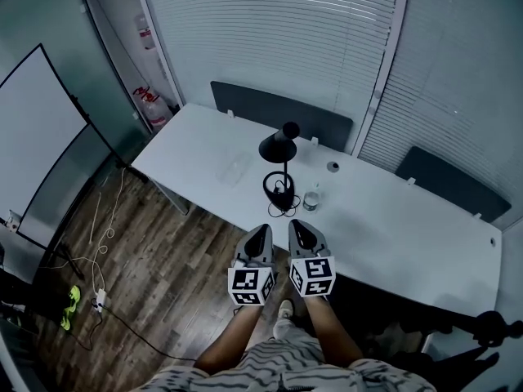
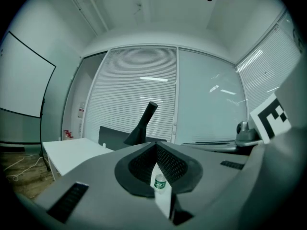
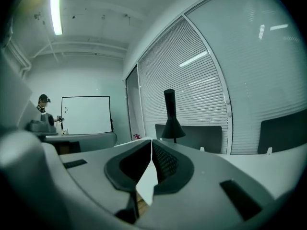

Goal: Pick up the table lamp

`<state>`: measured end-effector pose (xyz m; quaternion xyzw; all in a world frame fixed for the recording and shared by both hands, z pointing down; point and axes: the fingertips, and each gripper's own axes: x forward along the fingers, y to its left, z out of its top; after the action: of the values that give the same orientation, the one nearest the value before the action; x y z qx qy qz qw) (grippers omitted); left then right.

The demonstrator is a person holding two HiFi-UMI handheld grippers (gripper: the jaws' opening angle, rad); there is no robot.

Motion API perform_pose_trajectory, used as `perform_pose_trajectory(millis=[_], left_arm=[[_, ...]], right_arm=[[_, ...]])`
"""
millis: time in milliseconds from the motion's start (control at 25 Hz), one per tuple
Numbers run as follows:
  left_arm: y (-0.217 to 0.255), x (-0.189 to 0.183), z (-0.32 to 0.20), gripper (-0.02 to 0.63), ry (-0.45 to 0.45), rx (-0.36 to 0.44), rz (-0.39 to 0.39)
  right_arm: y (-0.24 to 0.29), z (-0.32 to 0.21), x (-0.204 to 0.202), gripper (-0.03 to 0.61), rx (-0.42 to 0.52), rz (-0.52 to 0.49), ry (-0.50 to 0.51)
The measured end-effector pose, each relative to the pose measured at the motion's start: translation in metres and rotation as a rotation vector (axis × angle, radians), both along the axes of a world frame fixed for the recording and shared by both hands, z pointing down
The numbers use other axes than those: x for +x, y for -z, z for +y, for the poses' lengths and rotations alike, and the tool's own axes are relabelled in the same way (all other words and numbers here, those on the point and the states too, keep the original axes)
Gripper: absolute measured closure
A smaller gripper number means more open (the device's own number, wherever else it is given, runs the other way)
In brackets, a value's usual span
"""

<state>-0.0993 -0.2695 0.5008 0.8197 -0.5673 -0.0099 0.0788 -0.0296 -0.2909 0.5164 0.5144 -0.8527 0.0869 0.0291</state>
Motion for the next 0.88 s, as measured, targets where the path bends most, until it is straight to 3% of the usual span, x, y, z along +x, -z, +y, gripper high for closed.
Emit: perform_pose_trajectory(millis=[400,880], left_arm=[[0.004,-0.007,-0.065,0.607,0.03,0.004,-0.005],[-0.001,-0.014,-0.112,0.606,-0.035,-0.011,-0.021]], right_arm=[[0.003,-0.067,-0.003,0.566,0.004,-0.005,0.016],[-0.026,-0.132,-0.009,0.566,-0.042,-0.028,-0.033]])
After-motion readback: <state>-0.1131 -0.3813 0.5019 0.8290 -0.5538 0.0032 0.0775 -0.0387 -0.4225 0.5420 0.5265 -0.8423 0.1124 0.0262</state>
